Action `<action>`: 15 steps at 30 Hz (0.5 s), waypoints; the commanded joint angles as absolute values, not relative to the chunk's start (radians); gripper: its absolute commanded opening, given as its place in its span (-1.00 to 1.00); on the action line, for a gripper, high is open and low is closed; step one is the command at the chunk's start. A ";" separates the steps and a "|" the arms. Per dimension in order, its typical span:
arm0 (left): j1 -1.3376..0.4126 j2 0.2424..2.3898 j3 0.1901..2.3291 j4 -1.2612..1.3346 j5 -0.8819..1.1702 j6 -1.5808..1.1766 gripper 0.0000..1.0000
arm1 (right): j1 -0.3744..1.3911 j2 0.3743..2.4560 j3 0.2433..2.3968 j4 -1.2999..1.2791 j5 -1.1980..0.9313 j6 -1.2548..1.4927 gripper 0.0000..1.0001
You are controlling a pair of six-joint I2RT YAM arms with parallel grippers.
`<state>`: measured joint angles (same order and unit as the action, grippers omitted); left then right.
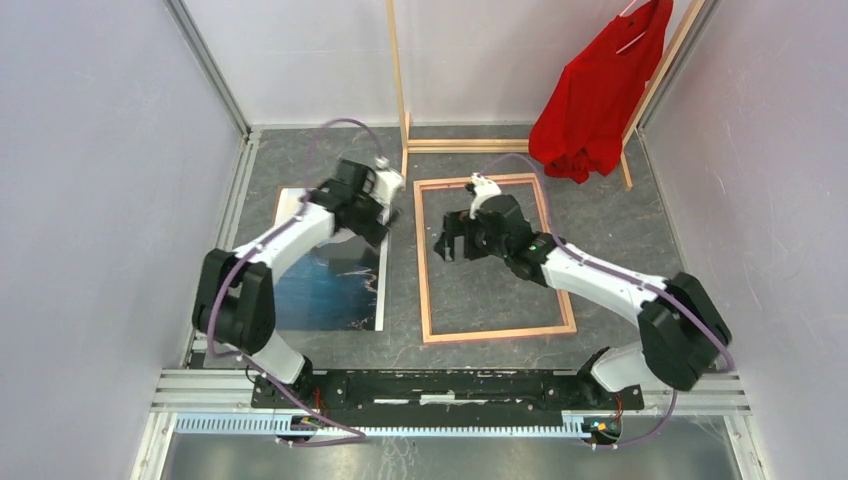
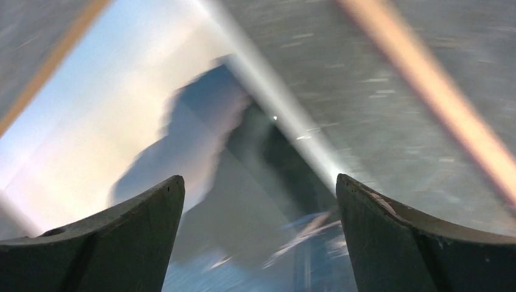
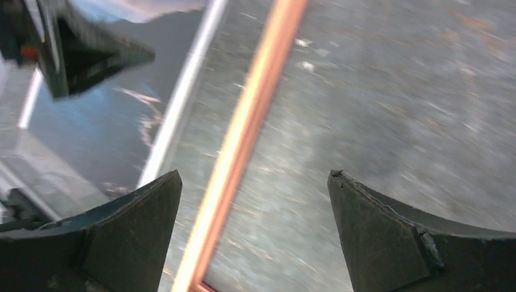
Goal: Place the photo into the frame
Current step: Adjust the photo frame item at the center of the board.
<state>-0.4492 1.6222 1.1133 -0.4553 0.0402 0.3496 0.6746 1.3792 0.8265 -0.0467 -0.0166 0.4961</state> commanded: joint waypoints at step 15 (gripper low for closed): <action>0.372 1.475 1.000 -0.447 0.020 0.632 1.00 | 0.926 1.911 1.208 0.098 -0.106 0.757 0.90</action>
